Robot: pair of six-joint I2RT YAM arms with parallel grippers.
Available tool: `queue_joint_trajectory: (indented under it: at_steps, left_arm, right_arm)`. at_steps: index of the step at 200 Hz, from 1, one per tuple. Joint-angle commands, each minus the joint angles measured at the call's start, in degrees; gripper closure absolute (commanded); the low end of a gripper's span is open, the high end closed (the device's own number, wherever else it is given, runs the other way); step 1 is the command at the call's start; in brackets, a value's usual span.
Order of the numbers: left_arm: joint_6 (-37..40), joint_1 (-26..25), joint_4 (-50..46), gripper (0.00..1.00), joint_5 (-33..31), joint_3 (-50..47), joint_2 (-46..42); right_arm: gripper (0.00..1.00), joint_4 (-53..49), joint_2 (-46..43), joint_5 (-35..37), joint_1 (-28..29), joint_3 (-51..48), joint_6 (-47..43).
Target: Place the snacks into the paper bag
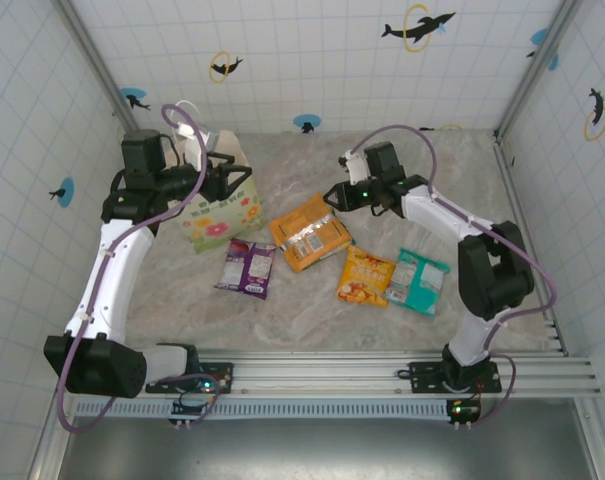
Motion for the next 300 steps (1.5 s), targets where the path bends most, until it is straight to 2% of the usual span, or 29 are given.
queue_joint_trajectory:
  at_steps: [1,77,173,196,258,300]
  left_arm:
    - [0.0,-0.3,1.1,0.34,1.9,1.0,-0.4]
    - [0.6,-0.4,1.1,0.34,1.3,1.6,0.1]
    - [1.0,-0.4,1.8,0.34,1.3,1.1,-0.2]
    - [1.0,-0.4,1.9,0.34,1.3,0.9,-0.3]
    - [1.1,-0.4,2.2,0.34,1.2,0.8,-0.3]
    - [1.0,-0.5,2.2,0.35,1.4,0.6,-0.2]
  right_arm:
    - [0.51,-2.4,5.2,-1.5,0.6,4.5,-0.8]
    - [0.41,-2.3,16.2,-5.8,0.7,13.5,-2.0]
    - [0.37,2.4,20.9,-13.7,0.7,12.6,0.5]
    - [0.45,7.3,21.1,-15.4,0.7,10.7,3.3]
    - [0.92,12.2,19.8,-14.8,0.5,9.0,4.2]
    - [0.90,11.0,17.6,-14.2,0.6,7.5,3.3]
